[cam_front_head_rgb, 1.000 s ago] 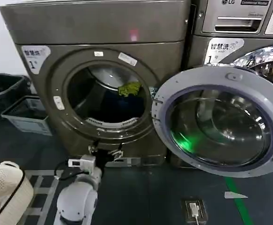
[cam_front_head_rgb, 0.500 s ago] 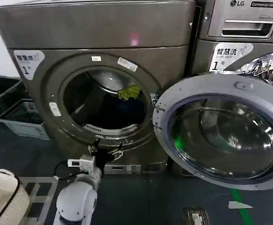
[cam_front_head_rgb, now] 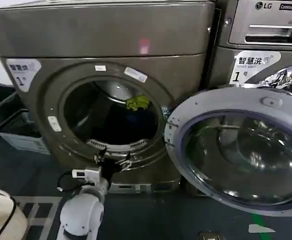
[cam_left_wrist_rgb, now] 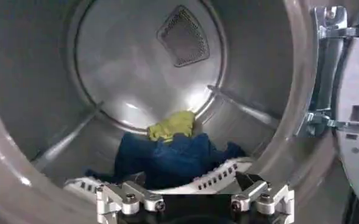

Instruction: Grasp the clothes from the dryer.

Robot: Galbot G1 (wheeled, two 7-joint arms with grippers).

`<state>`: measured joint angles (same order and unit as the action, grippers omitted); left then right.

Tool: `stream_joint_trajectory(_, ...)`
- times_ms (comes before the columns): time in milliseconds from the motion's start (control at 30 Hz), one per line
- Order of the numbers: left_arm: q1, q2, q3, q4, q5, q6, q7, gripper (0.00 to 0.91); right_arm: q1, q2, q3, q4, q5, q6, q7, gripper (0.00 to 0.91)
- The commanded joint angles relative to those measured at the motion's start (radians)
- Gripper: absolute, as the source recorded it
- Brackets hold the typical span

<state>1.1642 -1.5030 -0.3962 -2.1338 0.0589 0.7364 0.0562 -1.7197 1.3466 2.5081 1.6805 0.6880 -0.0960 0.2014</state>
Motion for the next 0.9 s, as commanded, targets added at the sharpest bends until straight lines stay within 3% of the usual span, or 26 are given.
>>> stream_joint_trajectory(33,0.0,0.001,0.0,0.001,0.0,0.049,0.0,0.907,0.0,0.0,0.002,-0.001,0.0,0.0,0.0,0.907)
stream_joint_trajectory(900,0.005,0.002,0.001,-0.002,0.001,0.049,0.0,0.907,-0.003,0.001,0.003,-0.006,-0.001,0.002,0.0,0.907)
